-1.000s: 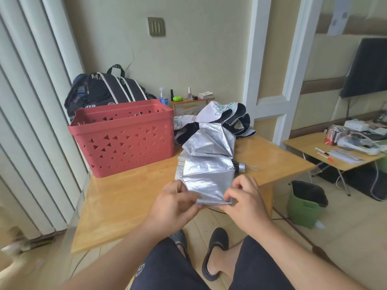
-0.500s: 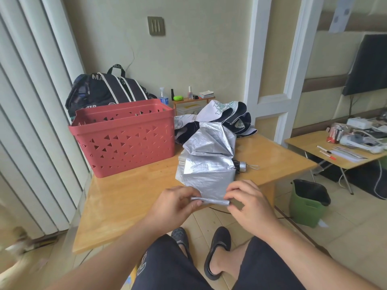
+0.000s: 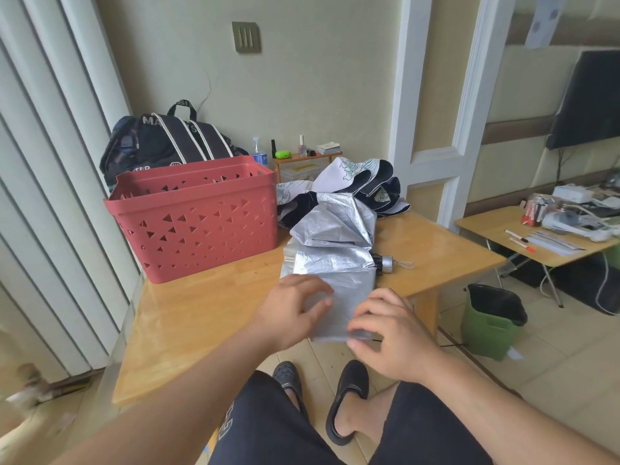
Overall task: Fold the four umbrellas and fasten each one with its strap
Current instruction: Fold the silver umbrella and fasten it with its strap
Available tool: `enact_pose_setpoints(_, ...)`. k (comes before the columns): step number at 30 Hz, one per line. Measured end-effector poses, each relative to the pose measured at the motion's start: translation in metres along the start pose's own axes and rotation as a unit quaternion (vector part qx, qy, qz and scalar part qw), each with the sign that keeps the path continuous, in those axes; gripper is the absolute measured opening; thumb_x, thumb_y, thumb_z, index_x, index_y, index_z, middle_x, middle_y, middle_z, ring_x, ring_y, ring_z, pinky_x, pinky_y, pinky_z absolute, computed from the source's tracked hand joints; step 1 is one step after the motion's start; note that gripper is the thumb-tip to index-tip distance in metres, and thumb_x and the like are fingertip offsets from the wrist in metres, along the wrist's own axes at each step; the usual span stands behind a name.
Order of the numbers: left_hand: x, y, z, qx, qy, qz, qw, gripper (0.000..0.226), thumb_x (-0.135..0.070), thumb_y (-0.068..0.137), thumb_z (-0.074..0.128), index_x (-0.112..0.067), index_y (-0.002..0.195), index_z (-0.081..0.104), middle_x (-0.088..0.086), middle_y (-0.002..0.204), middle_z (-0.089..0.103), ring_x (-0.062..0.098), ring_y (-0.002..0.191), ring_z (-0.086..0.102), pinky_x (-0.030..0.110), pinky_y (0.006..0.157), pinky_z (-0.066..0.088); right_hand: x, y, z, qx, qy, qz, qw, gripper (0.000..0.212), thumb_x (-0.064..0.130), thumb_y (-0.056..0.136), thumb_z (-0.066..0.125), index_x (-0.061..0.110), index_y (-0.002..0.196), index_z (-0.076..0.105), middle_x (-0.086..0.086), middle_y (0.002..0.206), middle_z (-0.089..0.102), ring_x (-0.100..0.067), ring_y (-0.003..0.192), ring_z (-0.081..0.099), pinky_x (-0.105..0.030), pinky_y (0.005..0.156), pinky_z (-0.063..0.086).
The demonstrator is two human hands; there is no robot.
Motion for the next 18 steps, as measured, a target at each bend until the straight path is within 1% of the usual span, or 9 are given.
enact_pose_setpoints(3, 0.004, 0.03, 0.013, 0.049, 0.08, -0.043, 0.995, 0.042, -0.042, 0.104, 0.049, -0.034, 0.144, 0.053, -0.008, 0.147, 0.054, 0.022, 0.134, 0.049, 0.038, 0.112, 0.039, -0.007, 0.017, -0.004, 0.0, 0.04, 0.03, 0.999, 0.023, 0.042, 0.092, 0.063, 0.027, 0.1, 0.079, 0.018, 0.101, 0.064, -0.011, 0.105, 0.054, -0.037, 0.093, 0.045)
enact_pose_setpoints(5, 0.01, 0.045, 0.019, 0.052, 0.139, -0.069, 0.986, 0.046, -0.044, 0.104, 0.045, -0.035, 0.149, 0.048, -0.002, 0.149, 0.053, 0.028, 0.137, 0.046, 0.043, 0.113, 0.037, -0.03, 0.038, -0.005, -0.016, 0.038, 0.094, 0.995, 0.024, 0.032, 0.096, 0.061, 0.022, 0.11, 0.077, 0.012, 0.11, 0.065, -0.011, 0.108, 0.054, -0.036, 0.099, 0.046)
enact_pose_setpoints(7, 0.014, 0.054, 0.022, 0.054, 0.18, -0.09, 0.978, 0.049, -0.053, 0.102, 0.044, -0.038, 0.148, 0.047, 0.0, 0.145, 0.053, 0.029, 0.134, 0.044, 0.045, 0.111, 0.037, -0.055, 0.056, 0.0, 0.022, 0.004, 0.147, 0.989, 0.031, 0.025, 0.099, 0.06, 0.02, 0.129, 0.07, 0.008, 0.126, 0.062, -0.014, 0.118, 0.052, -0.034, 0.105, 0.042)
enact_pose_setpoints(8, 0.014, 0.057, 0.024, 0.066, 0.194, -0.087, 0.975, 0.051, -0.058, 0.1, 0.044, -0.039, 0.147, 0.049, -0.001, 0.143, 0.054, 0.028, 0.133, 0.045, 0.045, 0.111, 0.037, -0.065, 0.063, 0.004, 0.053, -0.008, 0.156, 0.986, 0.034, 0.024, 0.1, 0.059, 0.021, 0.132, 0.068, 0.008, 0.128, 0.061, -0.015, 0.119, 0.053, -0.034, 0.105, 0.043)
enact_pose_setpoints(9, 0.015, 0.057, 0.029, 0.087, 0.208, -0.075, 0.972, 0.054, -0.063, 0.098, 0.044, -0.04, 0.146, 0.05, -0.001, 0.141, 0.054, 0.027, 0.131, 0.046, 0.046, 0.11, 0.038, -0.072, 0.068, 0.008, 0.085, -0.015, 0.157, 0.984, 0.031, 0.024, 0.1, 0.058, 0.024, 0.129, 0.069, 0.009, 0.124, 0.063, -0.014, 0.115, 0.055, -0.034, 0.102, 0.045)
enact_pose_setpoints(11, 0.02, 0.055, 0.038, 0.127, 0.219, -0.053, 0.966, 0.064, -0.073, 0.092, 0.037, -0.042, 0.145, 0.052, -0.003, 0.14, 0.053, 0.027, 0.13, 0.046, 0.046, 0.108, 0.04, -0.079, 0.074, 0.014, 0.129, -0.028, 0.149, 0.98, 0.021, 0.026, 0.098, 0.058, 0.029, 0.108, 0.076, 0.012, 0.105, 0.064, -0.011, 0.099, 0.059, -0.035, 0.09, 0.05)
enact_pose_setpoints(13, 0.027, 0.052, 0.042, 0.148, 0.219, -0.052, 0.963, 0.071, -0.079, 0.088, 0.028, -0.045, 0.148, 0.048, -0.004, 0.141, 0.048, 0.026, 0.134, 0.041, 0.045, 0.11, 0.041, -0.085, 0.078, 0.019, 0.138, -0.034, 0.15, 0.978, 0.017, 0.028, 0.095, 0.06, 0.031, 0.095, 0.077, 0.015, 0.094, 0.059, -0.005, 0.085, 0.056, -0.032, 0.082, 0.049)
enact_pose_setpoints(15, 0.032, 0.052, 0.043, 0.157, 0.226, -0.063, 0.959, 0.07, -0.08, 0.093, 0.028, -0.048, 0.154, 0.038, -0.004, 0.147, 0.04, 0.023, 0.145, 0.028, 0.046, 0.117, 0.033, -0.093, 0.082, 0.02, 0.136, -0.035, 0.155, 0.978, 0.014, 0.031, 0.094, 0.062, 0.034, 0.097, 0.076, 0.016, 0.094, 0.055, -0.002, 0.082, 0.05, -0.028, 0.078, 0.042)
enact_pose_setpoints(18, 0.036, 0.059, 0.047, 0.195, 0.222, -0.095, 0.951, 0.071, -0.081, 0.096, 0.022, -0.052, 0.16, 0.019, -0.003, 0.16, 0.022, 0.023, 0.154, 0.009, 0.049, 0.127, 0.014, -0.104, 0.088, 0.026, 0.142, -0.018, 0.156, 0.977, 0.023, 0.033, 0.097, 0.061, 0.033, 0.117, 0.073, 0.02, 0.102, 0.049, -0.003, 0.093, 0.046, -0.024, 0.082, 0.036)
Point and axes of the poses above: each hand's wrist, its own y-axis towards the middle knuckle, its own z-axis out of the palm, x = y × z, the point moved 5 cm from there along y, towards the middle knuckle
